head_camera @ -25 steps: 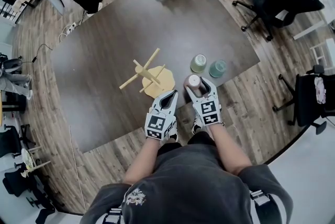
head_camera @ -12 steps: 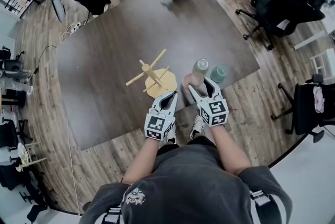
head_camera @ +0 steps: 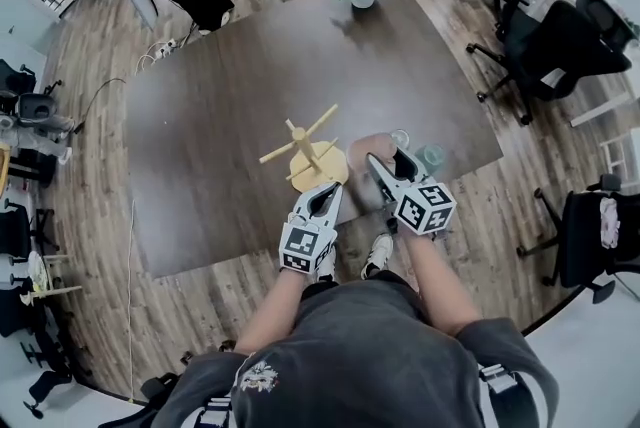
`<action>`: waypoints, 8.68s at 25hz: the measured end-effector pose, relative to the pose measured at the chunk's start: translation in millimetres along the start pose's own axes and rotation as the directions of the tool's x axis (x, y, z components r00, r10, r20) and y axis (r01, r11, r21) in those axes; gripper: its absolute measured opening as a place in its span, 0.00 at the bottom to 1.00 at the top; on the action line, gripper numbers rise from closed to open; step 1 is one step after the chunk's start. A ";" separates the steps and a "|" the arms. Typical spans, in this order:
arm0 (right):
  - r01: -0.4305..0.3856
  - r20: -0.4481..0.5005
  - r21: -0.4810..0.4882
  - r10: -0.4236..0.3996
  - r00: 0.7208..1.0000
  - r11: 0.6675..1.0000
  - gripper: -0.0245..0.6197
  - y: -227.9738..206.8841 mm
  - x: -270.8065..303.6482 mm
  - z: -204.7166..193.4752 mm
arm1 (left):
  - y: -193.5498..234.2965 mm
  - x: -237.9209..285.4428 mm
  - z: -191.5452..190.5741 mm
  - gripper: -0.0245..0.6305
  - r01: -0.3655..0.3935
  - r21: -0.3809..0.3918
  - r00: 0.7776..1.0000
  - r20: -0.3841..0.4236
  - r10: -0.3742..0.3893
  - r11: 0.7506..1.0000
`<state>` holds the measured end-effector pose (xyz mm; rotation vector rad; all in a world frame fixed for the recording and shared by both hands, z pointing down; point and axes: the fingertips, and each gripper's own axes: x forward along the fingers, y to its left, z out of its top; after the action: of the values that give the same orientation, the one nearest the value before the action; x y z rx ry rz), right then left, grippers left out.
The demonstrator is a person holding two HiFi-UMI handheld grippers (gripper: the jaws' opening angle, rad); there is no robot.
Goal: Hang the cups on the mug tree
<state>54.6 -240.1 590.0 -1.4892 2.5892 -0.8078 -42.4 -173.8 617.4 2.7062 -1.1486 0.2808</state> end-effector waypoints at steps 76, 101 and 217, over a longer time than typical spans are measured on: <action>-0.098 -0.057 -0.115 0.092 0.994 0.989 0.11 22.8 -25.8 -16.6 | -18.6 3.7 19.5 0.05 0.021 -0.023 0.999 0.047 -0.020 1.000; 0.130 0.070 -0.410 -0.111 0.991 0.903 0.08 1.2 -84.3 7.3 | -60.6 28.2 47.0 0.05 0.148 0.033 0.983 0.106 -0.150 0.988; -0.199 0.003 -0.581 0.246 0.969 0.789 0.49 162.8 -23.3 9.5 | 20.0 -132.1 24.7 0.05 -0.350 -0.118 0.908 0.199 0.368 0.929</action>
<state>-59.2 -159.7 502.1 -1.2203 3.0225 0.0920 -144.5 -102.6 563.1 2.4873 -1.6863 -0.0174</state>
